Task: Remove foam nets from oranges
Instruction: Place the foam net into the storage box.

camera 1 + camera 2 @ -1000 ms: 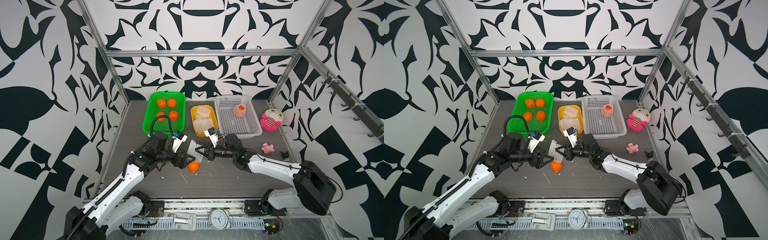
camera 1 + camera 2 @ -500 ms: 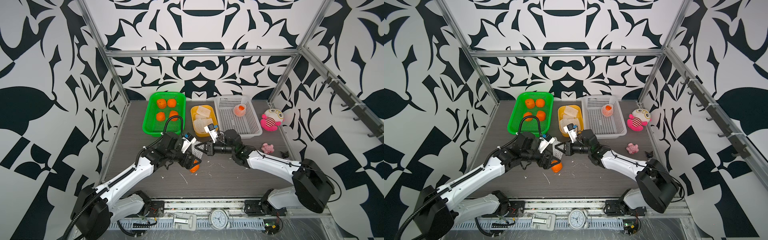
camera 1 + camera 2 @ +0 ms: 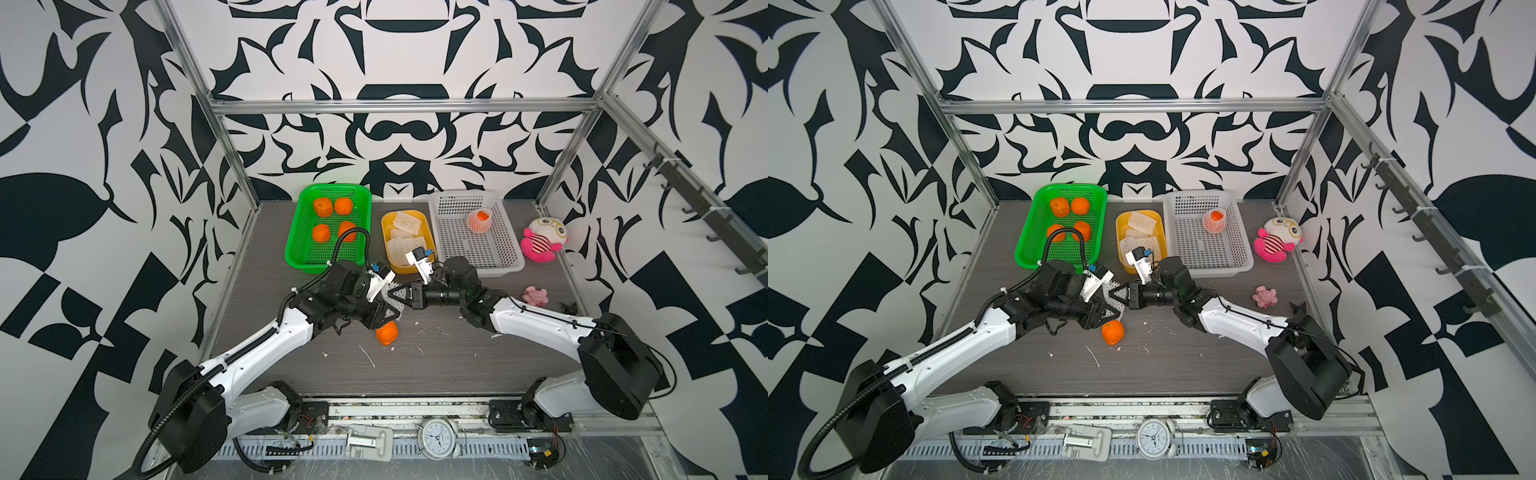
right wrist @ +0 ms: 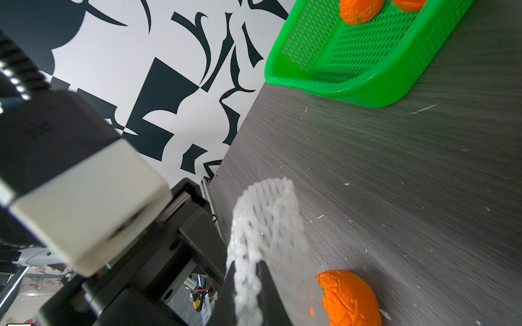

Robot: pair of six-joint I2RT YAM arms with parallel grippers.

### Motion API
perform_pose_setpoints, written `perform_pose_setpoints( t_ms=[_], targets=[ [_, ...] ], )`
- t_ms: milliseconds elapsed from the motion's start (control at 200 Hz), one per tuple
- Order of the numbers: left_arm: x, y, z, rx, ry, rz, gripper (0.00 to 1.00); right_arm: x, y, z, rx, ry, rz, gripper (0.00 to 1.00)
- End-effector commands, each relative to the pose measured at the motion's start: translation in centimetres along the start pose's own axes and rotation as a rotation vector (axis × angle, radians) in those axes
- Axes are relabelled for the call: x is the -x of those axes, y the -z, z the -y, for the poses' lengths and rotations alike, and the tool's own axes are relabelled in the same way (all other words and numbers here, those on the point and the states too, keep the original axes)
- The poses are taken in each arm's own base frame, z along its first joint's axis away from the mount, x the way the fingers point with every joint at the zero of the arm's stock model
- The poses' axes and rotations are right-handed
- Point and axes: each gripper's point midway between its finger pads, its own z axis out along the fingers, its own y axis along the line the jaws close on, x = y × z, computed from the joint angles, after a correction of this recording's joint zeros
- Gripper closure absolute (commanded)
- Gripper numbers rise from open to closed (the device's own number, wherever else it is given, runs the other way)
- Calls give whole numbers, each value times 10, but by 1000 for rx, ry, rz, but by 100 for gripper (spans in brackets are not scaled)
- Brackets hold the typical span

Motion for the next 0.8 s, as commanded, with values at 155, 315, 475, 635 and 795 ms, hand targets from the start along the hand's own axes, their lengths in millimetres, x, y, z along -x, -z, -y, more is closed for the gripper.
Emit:
perform_pose_setpoints(
  t_ms=[155,315,475,635,795],
  targets=[
    [14,5,10,-24,103,16,74,18,7,-11,-36,70,18,67],
    [19,4,16,-56,183,8,77,30,31,1,-157,135,56,42],
    [29,3,15,-59,268,-13,76,54,76,15,-332,208,139,33],
    [42,-5,4,-46,346,-56,75,71,123,32,-561,261,243,23],
    [75,-12,-11,-42,413,-65,75,77,143,36,-650,291,300,20]
  ],
)
